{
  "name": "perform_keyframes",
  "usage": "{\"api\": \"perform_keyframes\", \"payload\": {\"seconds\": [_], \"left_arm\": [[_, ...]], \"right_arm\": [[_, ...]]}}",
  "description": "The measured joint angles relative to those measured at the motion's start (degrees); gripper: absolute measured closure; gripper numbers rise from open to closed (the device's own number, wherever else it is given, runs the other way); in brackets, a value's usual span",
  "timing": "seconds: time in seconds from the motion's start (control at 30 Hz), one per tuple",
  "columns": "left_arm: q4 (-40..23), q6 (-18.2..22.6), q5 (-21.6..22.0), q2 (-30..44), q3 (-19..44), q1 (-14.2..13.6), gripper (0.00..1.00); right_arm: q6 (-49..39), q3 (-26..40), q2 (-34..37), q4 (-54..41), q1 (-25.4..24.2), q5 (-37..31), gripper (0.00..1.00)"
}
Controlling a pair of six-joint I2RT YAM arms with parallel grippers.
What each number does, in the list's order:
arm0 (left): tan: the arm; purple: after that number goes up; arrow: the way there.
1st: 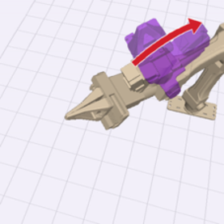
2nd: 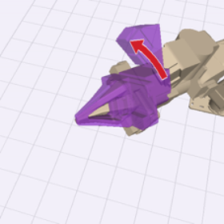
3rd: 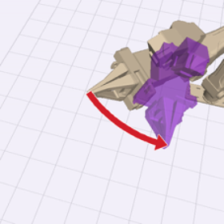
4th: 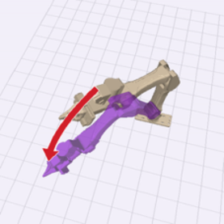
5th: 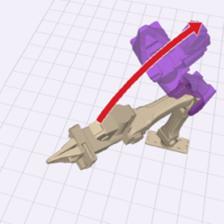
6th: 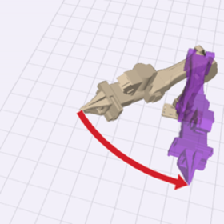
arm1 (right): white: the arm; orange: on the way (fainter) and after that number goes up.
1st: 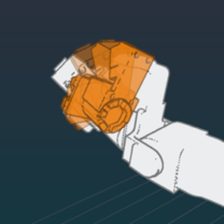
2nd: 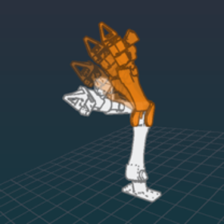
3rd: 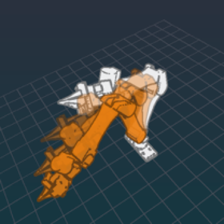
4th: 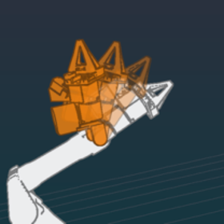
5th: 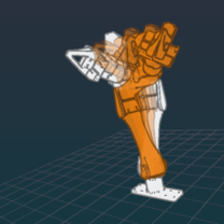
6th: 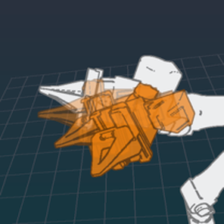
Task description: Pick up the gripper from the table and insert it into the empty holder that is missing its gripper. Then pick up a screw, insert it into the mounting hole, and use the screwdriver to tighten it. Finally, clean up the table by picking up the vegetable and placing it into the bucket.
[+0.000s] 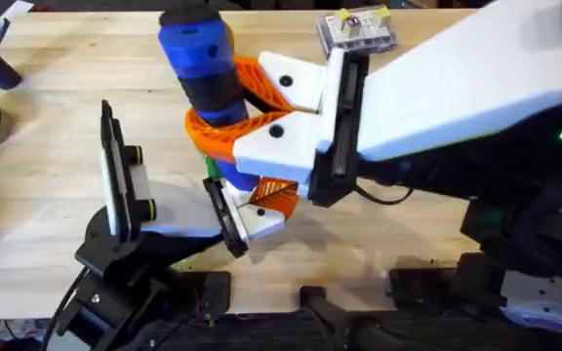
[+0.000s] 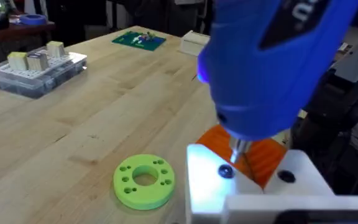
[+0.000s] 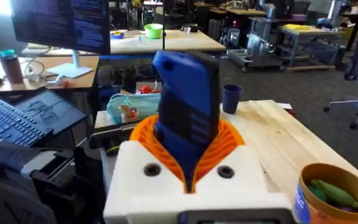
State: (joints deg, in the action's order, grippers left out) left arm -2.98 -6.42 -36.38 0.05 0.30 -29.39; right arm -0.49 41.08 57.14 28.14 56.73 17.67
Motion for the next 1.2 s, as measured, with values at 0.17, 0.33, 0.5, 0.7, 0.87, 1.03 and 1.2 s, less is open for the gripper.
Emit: {"api": "perform_keyframes", "payload": {"seconds": [0.17, 0.33, 0.5, 0.7, 0.87, 1.03, 1.2], "left_arm": [[0.00, 0.00, -0.02, 0.00, 0.00, 0.00, 0.987], [0.00, 0.00, 0.00, -0.02, 0.00, 0.00, 0.987], [0.00, 0.00, 0.00, 0.00, 0.00, 0.00, 0.987], [0.00, 0.00, -0.02, -0.02, 0.00, 0.00, 0.987], [-0.03, -0.02, 0.02, 0.02, 0.00, 0.00, 0.987], [-0.05, -0.02, 0.00, 0.04, 0.00, 0.00, 0.987], [-0.04, -0.02, 0.00, 0.04, 0.00, 0.00, 0.987]], "right_arm": [[0.00, 0.00, 0.11, 0.11, 0.00, -0.33, 0.977], [0.00, 0.00, 0.41, 0.07, 0.00, -0.46, 0.977], [0.00, 0.00, 0.59, 0.09, 0.00, -0.46, 0.977], [0.00, 0.00, 0.64, -0.56, 0.00, -0.46, 0.977], [0.02, 0.00, 0.63, -1.60, 0.00, -0.44, 0.977], [0.00, 0.00, 0.66, -2.05, 0.00, -0.64, 0.977], [-0.04, 0.00, 0.66, -2.06, 0.00, -0.87, 0.977]]}}
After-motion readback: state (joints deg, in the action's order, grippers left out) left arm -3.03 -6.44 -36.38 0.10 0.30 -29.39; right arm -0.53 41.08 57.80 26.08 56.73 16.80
